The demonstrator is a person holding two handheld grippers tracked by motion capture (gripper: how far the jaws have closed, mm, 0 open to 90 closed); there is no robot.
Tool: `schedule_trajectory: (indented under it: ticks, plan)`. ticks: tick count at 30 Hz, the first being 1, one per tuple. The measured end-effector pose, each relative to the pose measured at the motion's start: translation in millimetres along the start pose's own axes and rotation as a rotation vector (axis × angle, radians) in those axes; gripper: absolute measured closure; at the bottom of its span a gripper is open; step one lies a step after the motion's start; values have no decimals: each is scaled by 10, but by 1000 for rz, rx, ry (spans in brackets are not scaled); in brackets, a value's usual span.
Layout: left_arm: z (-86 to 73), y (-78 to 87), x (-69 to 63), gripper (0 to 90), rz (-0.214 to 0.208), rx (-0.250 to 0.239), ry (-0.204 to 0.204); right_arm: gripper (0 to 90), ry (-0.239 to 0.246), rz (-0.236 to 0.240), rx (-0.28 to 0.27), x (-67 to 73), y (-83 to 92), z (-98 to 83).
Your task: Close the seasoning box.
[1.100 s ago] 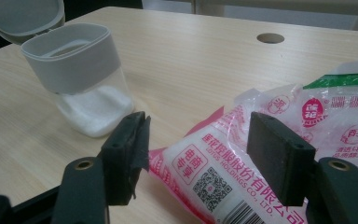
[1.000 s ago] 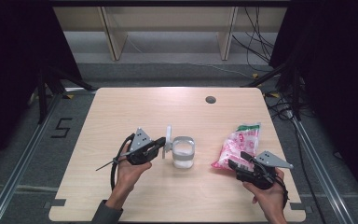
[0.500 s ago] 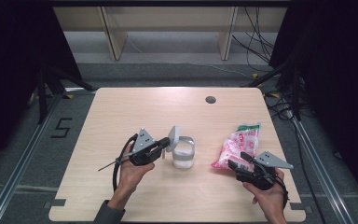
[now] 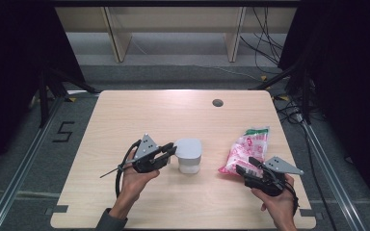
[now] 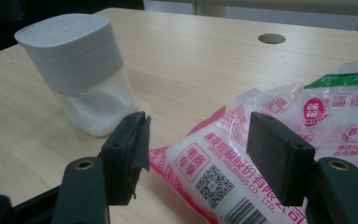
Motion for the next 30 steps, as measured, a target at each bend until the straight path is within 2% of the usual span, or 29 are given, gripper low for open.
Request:
schedule_trajectory:
  ticks: [1, 3, 4, 5, 6, 7, 9, 10, 11, 13, 15, 17, 21, 22, 24, 25, 26, 27, 28, 29, 30]
  plan:
    - [-7, 21, -13, 745, -7, -5, 11, 388, -3, 1, 0, 4, -1, -1]
    - [-23, 63, -38, 703, -17, -4, -12, 388, -8, 8, 4, 16, 0, -6]
    - [-32, 80, -55, 679, -24, -10, -6, 388, -5, 6, 7, 18, -7, -10]
    - [-43, 105, -55, 659, -17, -7, -11, 388, -18, 16, 0, 40, -14, -11]
    - [-50, 119, -67, 638, -24, -12, -16, 388, -10, 6, 4, 30, -18, -9]
    - [-64, 135, -73, 609, -18, -8, -14, 387, -24, 2, 27, 43, -8, -25]
    - [-82, 157, -81, 560, -13, -9, -19, 387, -35, 13, 20, 64, -3, -26]
    - [-95, 165, -88, 536, -10, -8, -9, 387, -15, 27, 5, 62, -7, -13]
    - [-109, 174, -91, 518, -12, -5, -14, 387, 32, 19, -2, 29, -9, -7]
    - [-134, 181, -100, 484, -13, 6, -15, 387, 11, 31, -12, 60, -23, -7]
    - [-146, 176, -108, 436, -16, 3, -12, 386, 16, 33, -10, 69, -19, -8]
    - [-171, 184, -108, 396, -9, 22, -20, 385, 30, 43, 3, 75, -10, -16]
    - [-216, 193, -135, 355, -4, 30, -37, 384, 16, 53, 1, 113, -17, -25]
    - [-223, 201, -144, 347, 0, 30, -32, 384, 25, 56, 5, 117, -20, -33]
    - [-241, 220, -158, 328, 3, 34, -35, 383, -2, 57, 19, 163, -18, -51]
    - [-253, 227, -169, 319, -2, 35, -43, 382, -16, 78, 10, 195, -24, -47]
    - [-269, 235, -175, 314, 0, 38, -46, 382, 2, 73, 24, 191, -21, -60]
    - [-286, 239, -180, 309, 1, 40, -48, 381, 28, 75, 13, 176, -37, -52]
    - [-308, 239, -189, 304, -1, 44, -42, 379, 28, 84, 13, 193, -47, -57]
    - [-329, 243, -183, 298, 2, 55, -55, 378, -2, 96, 33, 232, -25, -71]
    - [-349, 236, -190, 290, -3, 54, -50, 378, 40, 91, 24, 207, -40, -68]
Point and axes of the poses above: each handheld gripper's, and its own axes: y roughly backward along the jaws, z roughly out of its top, x roughly to its left, the point moved 7 cm from there along -y, roughly forward along the jaws, and after that the axes turned 1 degree about -y, right-handed, at the moved point
